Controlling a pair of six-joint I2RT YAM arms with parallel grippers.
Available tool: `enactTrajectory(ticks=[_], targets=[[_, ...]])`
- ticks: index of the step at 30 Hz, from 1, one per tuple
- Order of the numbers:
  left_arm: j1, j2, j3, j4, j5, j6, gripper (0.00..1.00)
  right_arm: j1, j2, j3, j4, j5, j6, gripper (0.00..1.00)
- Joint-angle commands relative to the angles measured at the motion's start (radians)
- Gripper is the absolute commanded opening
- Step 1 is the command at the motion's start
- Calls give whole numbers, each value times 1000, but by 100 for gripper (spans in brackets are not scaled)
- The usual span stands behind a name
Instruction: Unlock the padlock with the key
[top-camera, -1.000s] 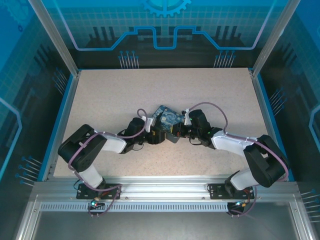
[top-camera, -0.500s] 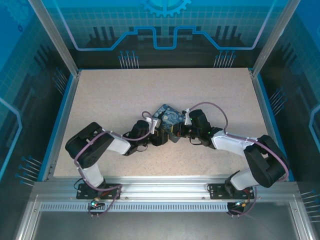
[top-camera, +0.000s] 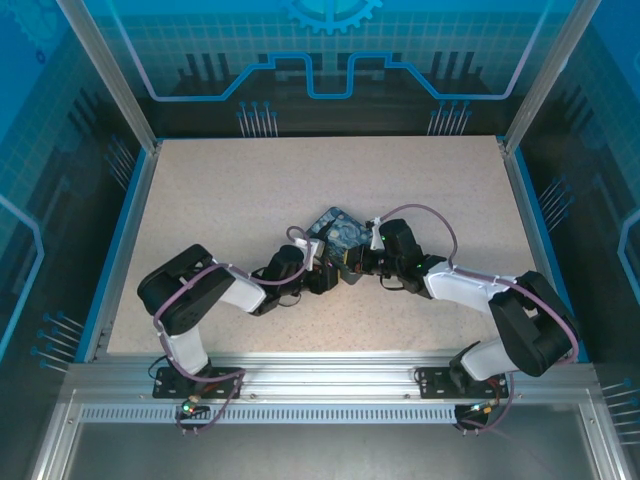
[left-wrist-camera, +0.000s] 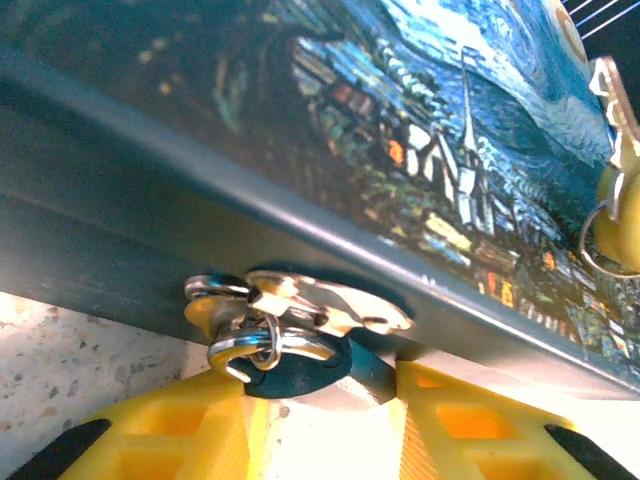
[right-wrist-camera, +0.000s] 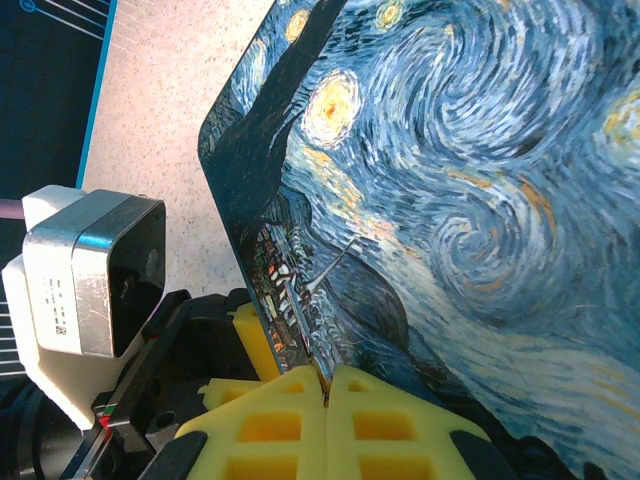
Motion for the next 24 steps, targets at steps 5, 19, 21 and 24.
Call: enactTrajectory(ticks=[5,19,21,24], targets=[[-10,17,-17,72,-34,-87,36,1,-6,-29,-68,-10,-13,1],[4,25,-51,183,-49,-176,41,2,-1,-22,-70,-11,-15,1],[6,33,-50,195,-46,-185,42,2,1,-19,-72,-10,-16,1],[9,48,-47,215,-40,-199,42,2,4,-17,-73,-14,-15,1]])
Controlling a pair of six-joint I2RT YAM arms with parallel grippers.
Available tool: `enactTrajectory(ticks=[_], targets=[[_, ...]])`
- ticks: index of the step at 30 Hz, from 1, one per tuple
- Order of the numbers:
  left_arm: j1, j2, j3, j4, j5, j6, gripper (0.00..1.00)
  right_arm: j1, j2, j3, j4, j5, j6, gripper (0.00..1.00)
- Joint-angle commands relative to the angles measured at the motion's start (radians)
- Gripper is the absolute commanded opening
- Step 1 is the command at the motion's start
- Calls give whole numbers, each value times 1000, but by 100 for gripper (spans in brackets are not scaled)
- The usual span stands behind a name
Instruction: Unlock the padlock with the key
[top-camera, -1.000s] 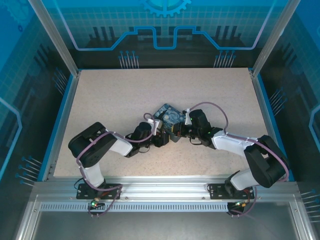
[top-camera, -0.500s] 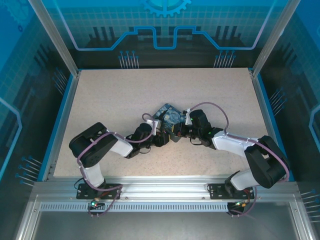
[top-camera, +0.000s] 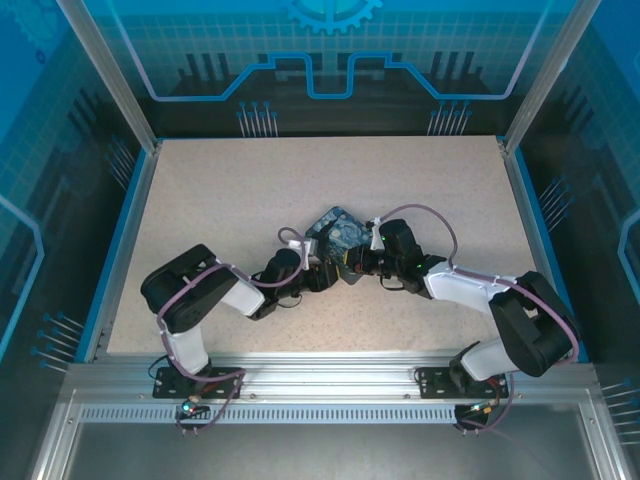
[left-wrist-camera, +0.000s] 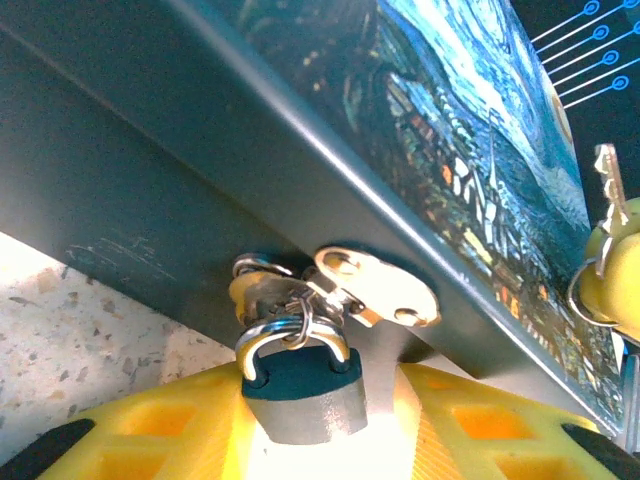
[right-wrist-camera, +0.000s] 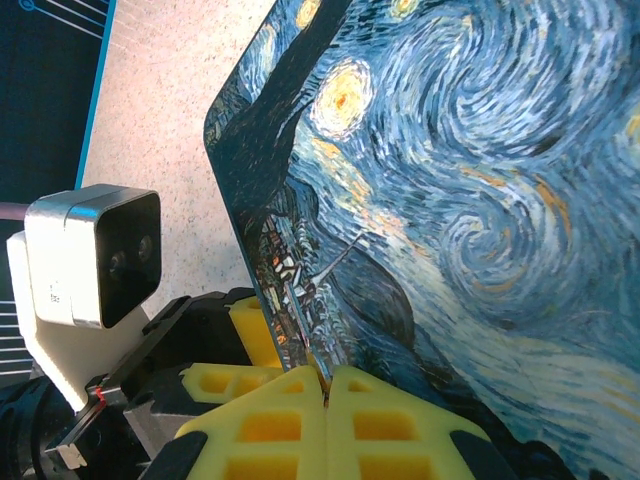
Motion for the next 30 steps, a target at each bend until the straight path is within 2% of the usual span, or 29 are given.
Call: enactTrajectory(ticks=[1,10,16,22,30], targets=[[9,29,-5,82,-5,-32,42,2,6,-16,-71,-14,-15,1],[17,76,0,121,7,-62,38,5,15,-7,-72,-18,-15,1],[21,95,4,129,10,-68,29,6,18,0,-76,-21,-17,1],[25,84,3,136,22,-73,28,6,11,1,-79,-22,-24,1],[25,34,3,122,53,-99,28,9,-121,1,-148,36,-117,1]])
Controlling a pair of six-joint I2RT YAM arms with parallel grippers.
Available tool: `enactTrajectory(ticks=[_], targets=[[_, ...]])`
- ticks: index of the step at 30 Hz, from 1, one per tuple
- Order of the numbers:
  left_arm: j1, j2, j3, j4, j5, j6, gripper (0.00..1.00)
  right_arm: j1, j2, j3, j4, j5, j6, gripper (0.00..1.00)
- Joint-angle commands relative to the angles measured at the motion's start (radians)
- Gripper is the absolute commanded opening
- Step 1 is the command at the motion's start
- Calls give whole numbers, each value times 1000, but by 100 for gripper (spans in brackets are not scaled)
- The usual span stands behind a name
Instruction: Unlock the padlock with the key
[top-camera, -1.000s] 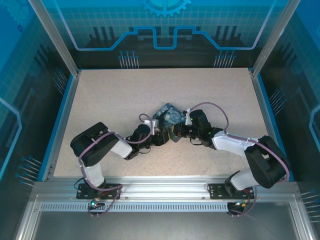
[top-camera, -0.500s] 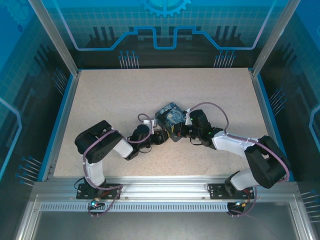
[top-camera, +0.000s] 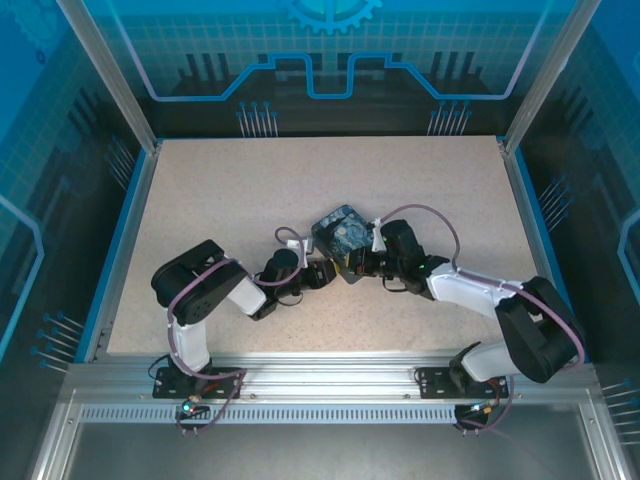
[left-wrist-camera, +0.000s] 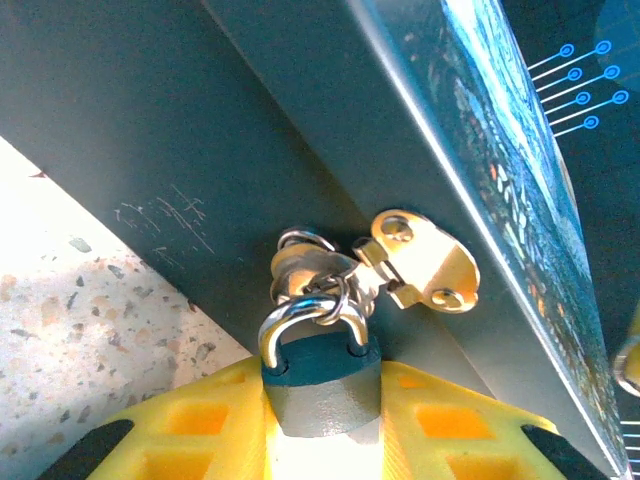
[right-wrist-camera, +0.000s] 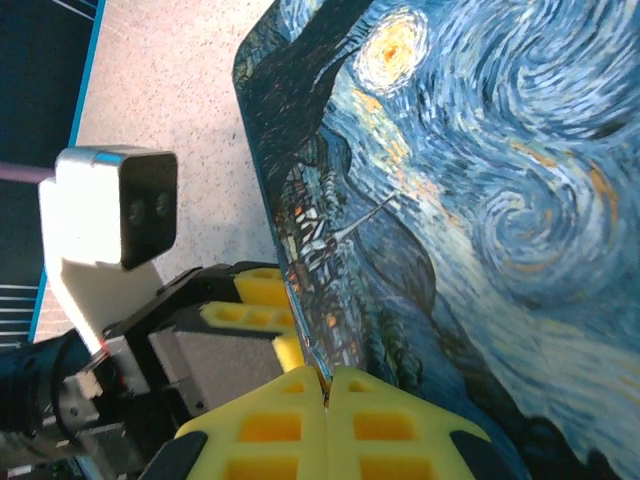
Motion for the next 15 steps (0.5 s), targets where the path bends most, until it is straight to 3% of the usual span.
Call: enactTrajectory(ticks=[1,10,15], targets=[[6,-42,9,-1,36,-28,28,10,-80,-3,-89,38,-75,1],[6,-112,37,-95,56,-29,26,106,-154,-118,-47,97,-92,1],[5,-122,43,-103,68,-39,26,132,-118,-141,-30,118,-103,1]])
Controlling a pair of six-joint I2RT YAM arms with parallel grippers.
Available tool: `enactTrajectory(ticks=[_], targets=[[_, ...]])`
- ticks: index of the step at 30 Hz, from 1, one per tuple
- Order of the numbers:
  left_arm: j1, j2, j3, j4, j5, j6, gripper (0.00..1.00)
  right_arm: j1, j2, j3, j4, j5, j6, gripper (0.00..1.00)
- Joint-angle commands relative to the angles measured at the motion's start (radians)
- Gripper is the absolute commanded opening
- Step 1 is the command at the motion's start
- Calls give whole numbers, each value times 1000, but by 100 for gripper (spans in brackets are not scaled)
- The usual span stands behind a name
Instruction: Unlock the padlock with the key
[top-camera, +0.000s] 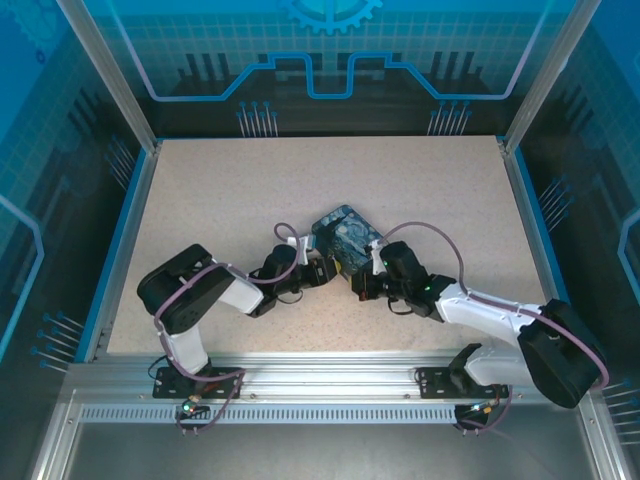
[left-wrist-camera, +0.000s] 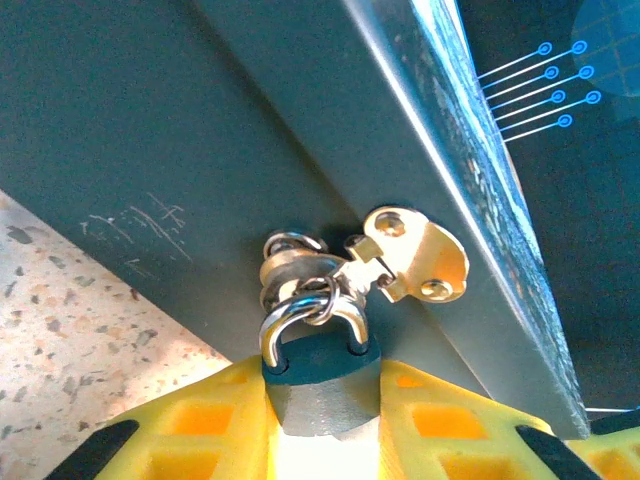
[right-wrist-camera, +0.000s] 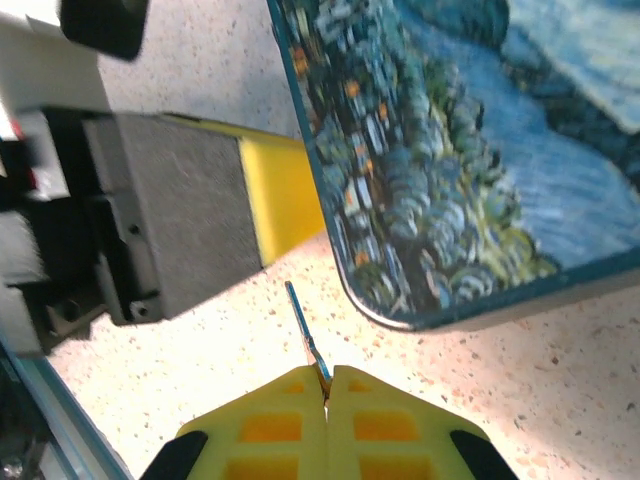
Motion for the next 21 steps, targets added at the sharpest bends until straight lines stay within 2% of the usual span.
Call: enactTrajectory(ticks=[1,8,16,21], targets=[[4,-31,26,8,30,-7,26,12,34,-5,17,37,-24,1],[4,-49,24,-14,29,-2,26,-17,74,36,-13,70,-52,1],[1,-63,36,-51,28,17,26,-101,97,78,-21,23,-100,1],[0,-72,37,-62,26,18,26,-110,86,66,-28,14,-112,1]])
